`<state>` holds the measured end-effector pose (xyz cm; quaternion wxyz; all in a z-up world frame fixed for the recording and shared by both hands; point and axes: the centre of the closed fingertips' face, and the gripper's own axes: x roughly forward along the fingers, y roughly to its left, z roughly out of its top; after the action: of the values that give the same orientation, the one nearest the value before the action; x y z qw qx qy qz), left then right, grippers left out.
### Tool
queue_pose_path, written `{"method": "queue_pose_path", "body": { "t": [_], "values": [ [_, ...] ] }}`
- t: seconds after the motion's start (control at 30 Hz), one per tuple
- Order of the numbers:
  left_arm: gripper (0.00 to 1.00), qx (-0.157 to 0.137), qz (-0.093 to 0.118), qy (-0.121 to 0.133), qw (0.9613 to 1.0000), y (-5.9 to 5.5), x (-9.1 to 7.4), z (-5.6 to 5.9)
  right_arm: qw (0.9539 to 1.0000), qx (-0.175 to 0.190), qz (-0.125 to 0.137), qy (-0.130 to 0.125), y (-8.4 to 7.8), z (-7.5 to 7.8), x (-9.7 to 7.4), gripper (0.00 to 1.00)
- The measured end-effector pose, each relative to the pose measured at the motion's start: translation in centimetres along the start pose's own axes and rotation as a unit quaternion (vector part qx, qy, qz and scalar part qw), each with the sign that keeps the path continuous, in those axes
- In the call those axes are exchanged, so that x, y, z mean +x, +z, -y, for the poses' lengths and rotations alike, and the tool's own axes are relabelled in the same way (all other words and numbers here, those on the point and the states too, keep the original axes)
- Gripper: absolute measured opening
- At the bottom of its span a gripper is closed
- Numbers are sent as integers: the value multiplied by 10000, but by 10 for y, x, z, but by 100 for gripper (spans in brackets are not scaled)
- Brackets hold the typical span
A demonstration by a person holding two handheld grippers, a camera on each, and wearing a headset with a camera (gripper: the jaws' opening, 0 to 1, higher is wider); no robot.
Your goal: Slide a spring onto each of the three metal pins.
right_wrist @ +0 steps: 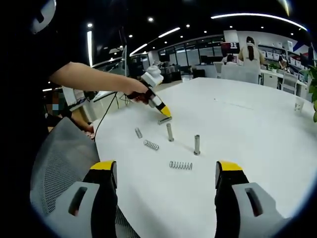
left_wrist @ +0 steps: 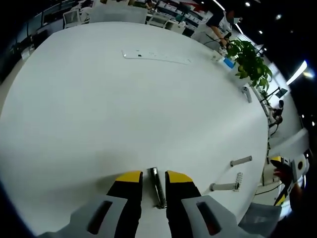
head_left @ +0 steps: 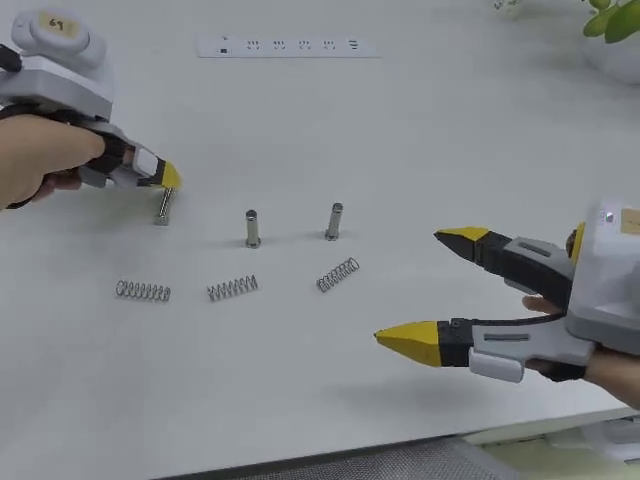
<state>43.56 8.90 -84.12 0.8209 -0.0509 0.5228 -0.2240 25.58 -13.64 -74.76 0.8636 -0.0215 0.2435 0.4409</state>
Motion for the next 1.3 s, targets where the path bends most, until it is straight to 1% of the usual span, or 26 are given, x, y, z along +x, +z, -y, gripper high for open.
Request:
{"method": "queue_pose_path", "body": {
  "t": [0.2, 0.37, 0.5, 0.63, 0.7, 0.93, 1.0, 1.07, 1.1, 1.3],
  "values": [
    [7, 34, -111, 18, 9999, -4, 3, 3, 10000, 3, -4, -20, 0, 1, -1, 82],
    [5, 111, -209, 94, 9997, -7, 5, 2, 10000, 3, -6, -43, -1, 3, -2, 82],
    [2, 89, -231, 98, 9996, -8, 5, 3, 10000, 12, 8, -52, -1, 4, -2, 82],
    [1, 118, -224, 103, 9996, -7, 6, 5, 10000, 8, 2, -55, -1, 5, -3, 81],
    [1, 147, -234, 143, 9995, -7, 6, 5, 10000, 16, 12, -64, -1, 6, -3, 81],
    [1, 104, -214, 214, 9995, -8, 5, 5, 10000, -7, 26, -77, 1, 6, -3, 81],
    [0, 138, -206, 222, 9994, -8, 4, 6, 10000, -16, 38, -81, 2, 6, -3, 81],
    [0, 48, -199, 197, 9996, -9, 4, 8, 10000, -12, 43, -78, 3, 6, -3, 81],
    [0, 41, -153, 191, 9997, -9, 4, 8, 10000, -17, 41, -83, 3, 6, -3, 81],
    [0, 1, -64, 159, 9999, -10, 2, 9, 10000, -11, 38, -81, 3, 6, -4, 81]
  ]
}}
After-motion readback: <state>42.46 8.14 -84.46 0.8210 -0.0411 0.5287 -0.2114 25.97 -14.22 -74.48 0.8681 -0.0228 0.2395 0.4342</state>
